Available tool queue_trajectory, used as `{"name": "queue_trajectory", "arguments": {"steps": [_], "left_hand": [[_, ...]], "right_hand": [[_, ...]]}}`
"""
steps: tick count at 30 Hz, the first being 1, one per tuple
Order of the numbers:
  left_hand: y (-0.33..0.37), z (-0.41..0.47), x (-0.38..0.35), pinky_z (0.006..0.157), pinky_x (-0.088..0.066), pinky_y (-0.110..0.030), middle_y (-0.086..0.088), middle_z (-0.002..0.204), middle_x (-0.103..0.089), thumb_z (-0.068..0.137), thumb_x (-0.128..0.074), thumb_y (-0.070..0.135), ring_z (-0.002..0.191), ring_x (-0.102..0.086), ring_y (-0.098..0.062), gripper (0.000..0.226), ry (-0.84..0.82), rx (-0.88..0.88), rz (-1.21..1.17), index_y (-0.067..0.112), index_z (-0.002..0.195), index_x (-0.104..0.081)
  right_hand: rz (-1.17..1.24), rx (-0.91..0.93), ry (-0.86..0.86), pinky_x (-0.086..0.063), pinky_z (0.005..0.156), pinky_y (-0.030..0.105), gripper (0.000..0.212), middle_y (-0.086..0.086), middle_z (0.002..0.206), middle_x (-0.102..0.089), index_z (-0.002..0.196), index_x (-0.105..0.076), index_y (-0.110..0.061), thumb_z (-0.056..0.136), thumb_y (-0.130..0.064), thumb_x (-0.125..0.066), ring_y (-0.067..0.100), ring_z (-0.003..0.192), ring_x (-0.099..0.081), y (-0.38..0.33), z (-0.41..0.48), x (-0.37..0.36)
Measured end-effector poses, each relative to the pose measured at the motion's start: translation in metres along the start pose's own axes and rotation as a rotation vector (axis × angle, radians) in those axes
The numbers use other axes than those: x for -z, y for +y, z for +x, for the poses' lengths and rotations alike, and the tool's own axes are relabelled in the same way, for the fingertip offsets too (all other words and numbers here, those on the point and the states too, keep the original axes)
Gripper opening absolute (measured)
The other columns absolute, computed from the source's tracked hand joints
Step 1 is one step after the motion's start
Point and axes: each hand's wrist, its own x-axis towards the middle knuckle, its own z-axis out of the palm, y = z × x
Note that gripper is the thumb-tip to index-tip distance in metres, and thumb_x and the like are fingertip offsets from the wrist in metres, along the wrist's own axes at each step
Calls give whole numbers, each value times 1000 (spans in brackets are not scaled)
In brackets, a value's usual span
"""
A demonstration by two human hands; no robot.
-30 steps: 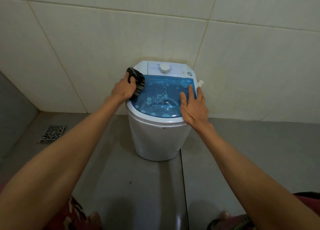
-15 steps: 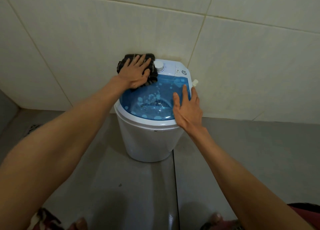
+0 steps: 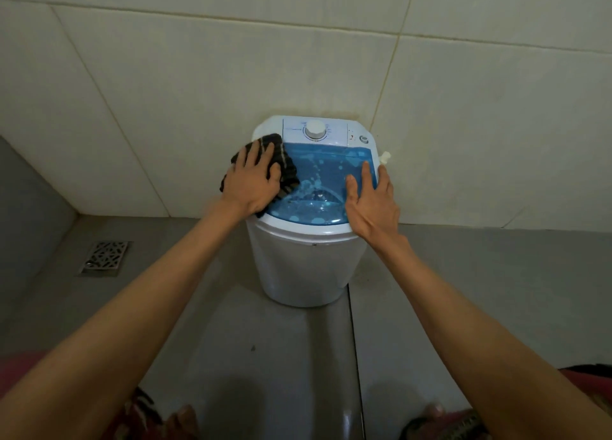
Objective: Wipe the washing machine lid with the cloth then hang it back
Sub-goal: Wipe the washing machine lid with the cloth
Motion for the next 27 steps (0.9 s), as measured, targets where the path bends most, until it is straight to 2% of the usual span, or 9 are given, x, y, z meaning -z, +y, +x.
{"name": "queue_trajectory", "arguments": {"steps": [5,11,13,15,18,20,22,24,27], "left_hand": [[30,-49,-15,121,0,-46,-5,164,-12,98,-17,44,152,-5,-26,61,60,-125,138,23,156,-18],[94,-47,-32,121,7,-44,-5,165,0,103,-18,40,152,6,-24,59,-72,-255,99,20,157,-7],[117,-43,-34,121,9,-43,-5,165,0,102,-23,36,152,6,-24,60,-140,-259,-29,20,157,-3],[131,-38,-19,122,1,-44,-5,165,-8,100,-30,29,152,-3,-25,64,-242,-182,-408,20,157,-4],[122,-32,14,116,-29,-40,-5,156,-34,93,-39,15,138,-38,-22,63,-171,-47,-786,23,154,-26],[101,-29,30,112,-36,-40,-4,148,-46,87,-46,9,131,-45,-19,59,-16,-59,-699,21,145,-42],[73,-23,36,111,-34,-40,-7,145,-47,86,-47,9,135,-39,-24,56,94,-48,-490,17,141,-46],[46,-18,34,111,-32,-45,-14,148,-41,92,-48,19,138,-34,-31,53,111,25,-301,12,144,-42],[18,-14,18,114,-26,-51,-21,153,-31,97,-43,42,142,-26,-37,62,62,118,-201,10,149,-31]], "right_hand": [[34,-18,-66,-17,119,50,65,3,165,-1,158,-9,-29,101,-59,-14,24,151,-4,-1,1,4],[339,-103,-146,-6,122,42,64,2,166,-2,157,-17,-24,102,-57,-16,21,152,-3,-3,8,19],[452,-133,-147,-13,122,42,67,7,164,-13,155,-24,-22,100,-60,-18,25,151,-15,-5,15,24],[540,-178,-148,-25,118,40,70,12,157,-33,152,-35,-21,99,-62,-14,28,143,-34,-6,22,31],[348,-171,61,-26,117,44,66,17,154,-36,153,-29,-13,102,-53,-20,32,142,-32,-8,22,39],[152,-9,162,-20,119,48,63,18,157,-28,155,-24,-12,102,-45,-33,34,146,-22,-19,13,40],[-33,153,62,-8,121,52,66,18,160,-20,155,-22,-17,100,-47,-40,36,149,-10,-33,3,31],[-206,193,-52,5,117,57,68,19,163,-10,156,-19,-22,99,-56,-34,37,151,2,-39,-8,12],[-330,200,-57,11,115,61,67,18,164,-4,157,-14,-25,100,-59,-20,37,150,6,-37,-13,-4]]}}
